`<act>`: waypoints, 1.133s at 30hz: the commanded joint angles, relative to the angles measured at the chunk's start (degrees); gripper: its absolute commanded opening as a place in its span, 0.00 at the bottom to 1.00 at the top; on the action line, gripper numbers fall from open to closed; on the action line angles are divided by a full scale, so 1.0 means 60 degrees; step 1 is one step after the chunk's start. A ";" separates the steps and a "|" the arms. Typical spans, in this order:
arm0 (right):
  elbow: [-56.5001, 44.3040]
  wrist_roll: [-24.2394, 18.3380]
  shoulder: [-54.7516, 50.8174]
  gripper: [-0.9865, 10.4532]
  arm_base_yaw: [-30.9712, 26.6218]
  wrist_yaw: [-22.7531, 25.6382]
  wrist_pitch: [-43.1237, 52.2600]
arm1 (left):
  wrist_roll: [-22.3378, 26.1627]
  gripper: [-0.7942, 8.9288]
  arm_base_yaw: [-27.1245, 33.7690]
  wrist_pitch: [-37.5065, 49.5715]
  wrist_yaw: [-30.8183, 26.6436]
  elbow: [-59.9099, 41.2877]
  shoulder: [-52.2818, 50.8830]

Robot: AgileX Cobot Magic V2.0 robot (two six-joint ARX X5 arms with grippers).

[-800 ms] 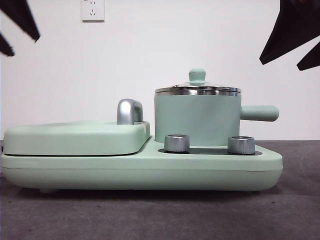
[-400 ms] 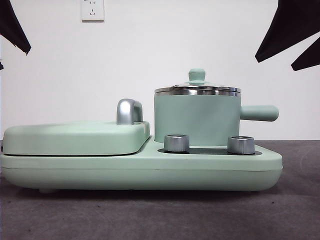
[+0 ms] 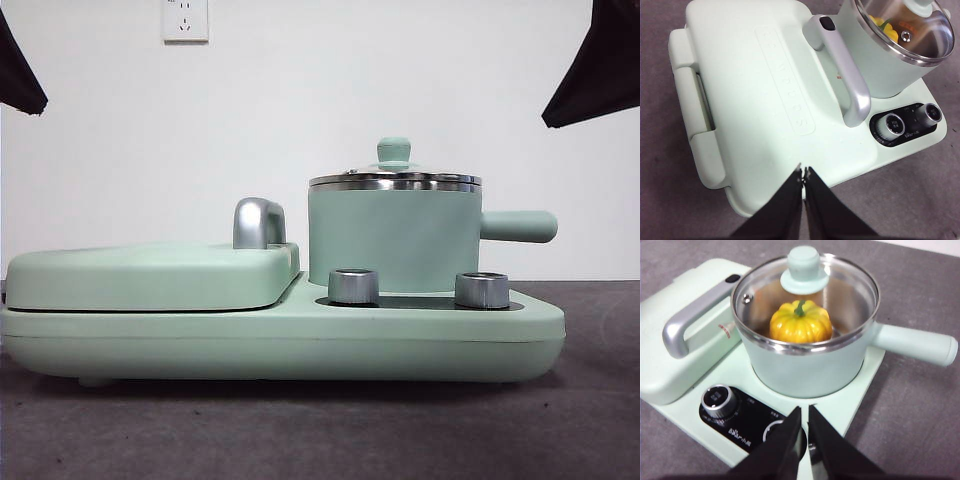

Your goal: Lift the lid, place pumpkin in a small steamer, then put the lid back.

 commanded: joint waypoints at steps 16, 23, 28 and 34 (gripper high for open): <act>0.0033 0.0000 0.0047 0.10 0.0058 -0.0004 0.0204 | 0.0907 0.09 0.1413 0.3257 -0.0178 -0.2102 -0.1727; 0.0033 0.0000 0.0047 0.10 0.0058 -0.0004 0.0200 | 0.0889 0.09 0.2820 0.5785 -0.1297 -0.5282 -0.4918; 0.0033 0.0000 0.0047 0.10 0.0058 -0.0004 0.0204 | 0.0933 0.09 0.2994 0.5264 -0.1832 -0.6400 -0.6776; 0.0033 0.0000 0.0047 0.10 0.0058 -0.0004 0.0204 | 0.0885 0.09 0.3293 0.5555 -0.1840 -0.7377 -0.7541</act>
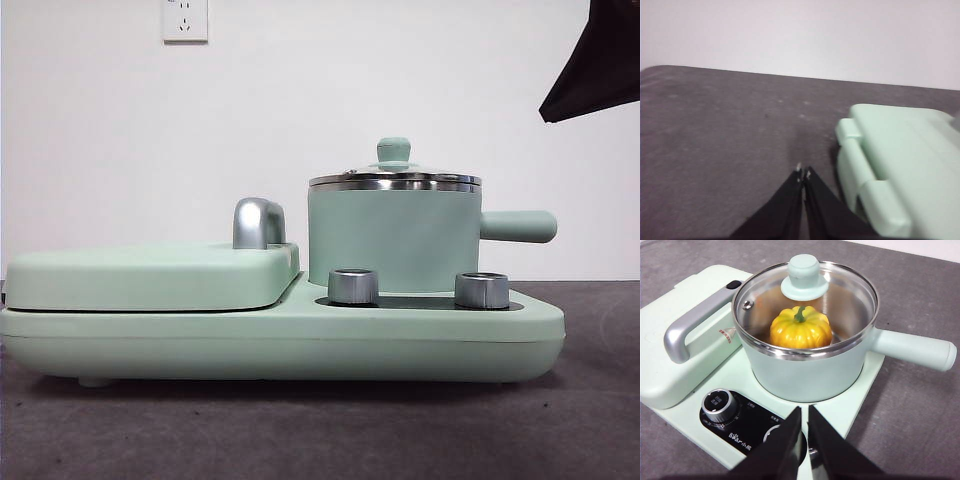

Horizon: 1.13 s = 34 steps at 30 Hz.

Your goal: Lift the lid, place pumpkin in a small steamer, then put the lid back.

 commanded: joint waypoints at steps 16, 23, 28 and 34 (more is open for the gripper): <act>0.0033 0.0000 0.0047 0.10 0.0058 0.0000 0.0168 | 0.0018 0.09 0.0047 0.0022 -0.0058 -0.0375 -0.0011; 0.0029 -0.0739 -0.0153 0.10 0.0033 0.0466 -0.0077 | 0.0018 0.09 0.0047 0.0022 -0.0058 -0.0375 -0.0011; -0.1013 -0.1115 -0.1541 0.10 -0.1096 0.1468 0.0481 | 0.0018 0.09 0.0047 0.0025 -0.0058 -0.0375 -0.0011; -0.3319 -0.1111 -0.4189 0.10 -0.3337 0.1464 0.1712 | 0.0015 0.09 0.0047 0.0025 -0.0058 -0.0375 -0.0011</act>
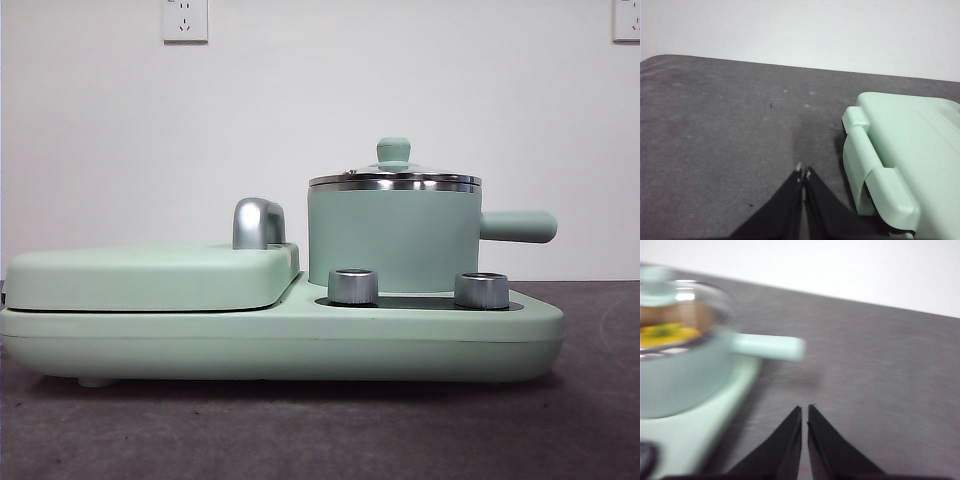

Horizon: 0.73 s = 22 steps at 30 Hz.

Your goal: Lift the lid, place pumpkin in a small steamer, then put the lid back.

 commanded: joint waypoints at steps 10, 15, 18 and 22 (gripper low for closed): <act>-0.2517 0.0091 -0.3319 0.10 -0.1676 -0.0430 0.0342 | 0.0007 0.09 0.0011 0.0117 -0.0022 -0.0186 -0.0011; -0.2539 0.0142 -0.3315 0.10 -0.1708 -0.0612 0.0142 | 0.0011 0.09 0.0011 0.0117 -0.0022 -0.0186 -0.0011; -0.2539 0.0426 -0.3315 0.10 -0.1701 -0.0605 0.0186 | 0.0011 0.09 0.0011 0.0117 -0.0022 -0.0186 -0.0011; -0.2532 0.0426 -0.3315 0.10 -0.1701 -0.0597 0.0193 | 0.0011 0.09 0.0011 0.0120 -0.0022 -0.0186 -0.0011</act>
